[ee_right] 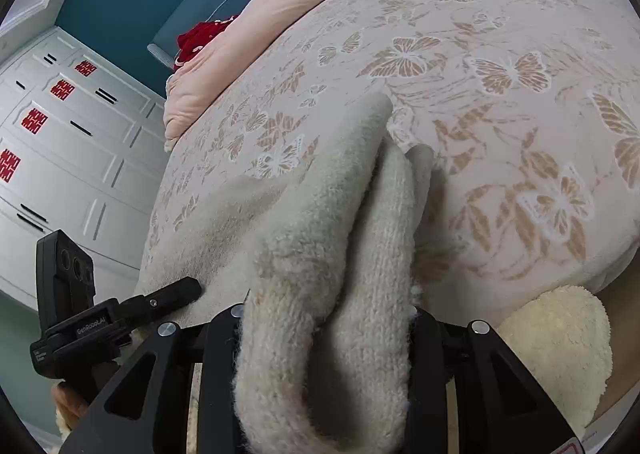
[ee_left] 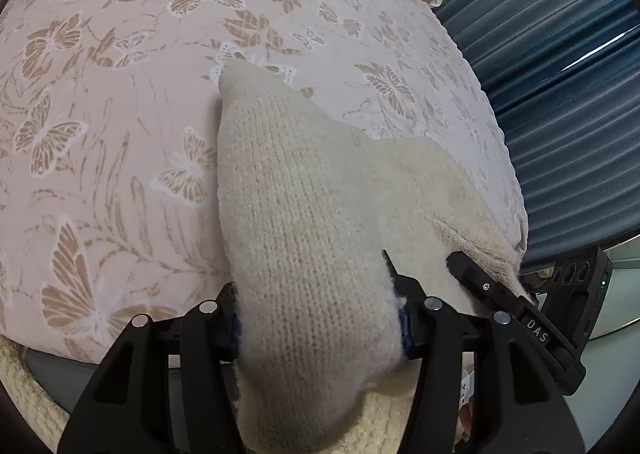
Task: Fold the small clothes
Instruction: 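Lift the folded sweater with both grippers and raise it off the bed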
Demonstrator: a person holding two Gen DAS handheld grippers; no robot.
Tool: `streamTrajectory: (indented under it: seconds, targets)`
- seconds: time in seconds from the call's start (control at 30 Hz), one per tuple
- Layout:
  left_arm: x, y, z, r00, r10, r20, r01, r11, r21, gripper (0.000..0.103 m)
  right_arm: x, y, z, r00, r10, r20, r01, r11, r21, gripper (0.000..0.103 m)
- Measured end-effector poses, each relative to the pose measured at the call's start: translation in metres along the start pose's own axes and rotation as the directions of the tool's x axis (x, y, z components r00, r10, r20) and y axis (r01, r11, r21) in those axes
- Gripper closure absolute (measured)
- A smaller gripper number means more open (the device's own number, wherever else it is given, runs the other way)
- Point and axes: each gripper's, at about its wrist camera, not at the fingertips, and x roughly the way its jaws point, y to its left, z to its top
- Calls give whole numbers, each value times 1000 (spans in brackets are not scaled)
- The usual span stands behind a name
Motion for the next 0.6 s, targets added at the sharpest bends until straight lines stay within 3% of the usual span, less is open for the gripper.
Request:
streamTrajectory:
  seconds: [0.27,0.37,0.5,0.6]
  targets:
    - [-36,-23,19,988,-38,147,29,997,67,49,-31,28,34,991,36,130,-20,993,-116,71]
    - [-13,-8,17,988,-33,153,23,998,64,46,-6,3,29,996,11,91,-4,997,-72,70]
    - [39,33,-11,1000,16,15,-16,999,-46,46,40,-41,-1,995,-68,-77,71,997,34,65]
    - [43,55,-31,999,-32,33,35,995,-95,39,33,-48,-12,996,-64,-58,66,997,34,56]
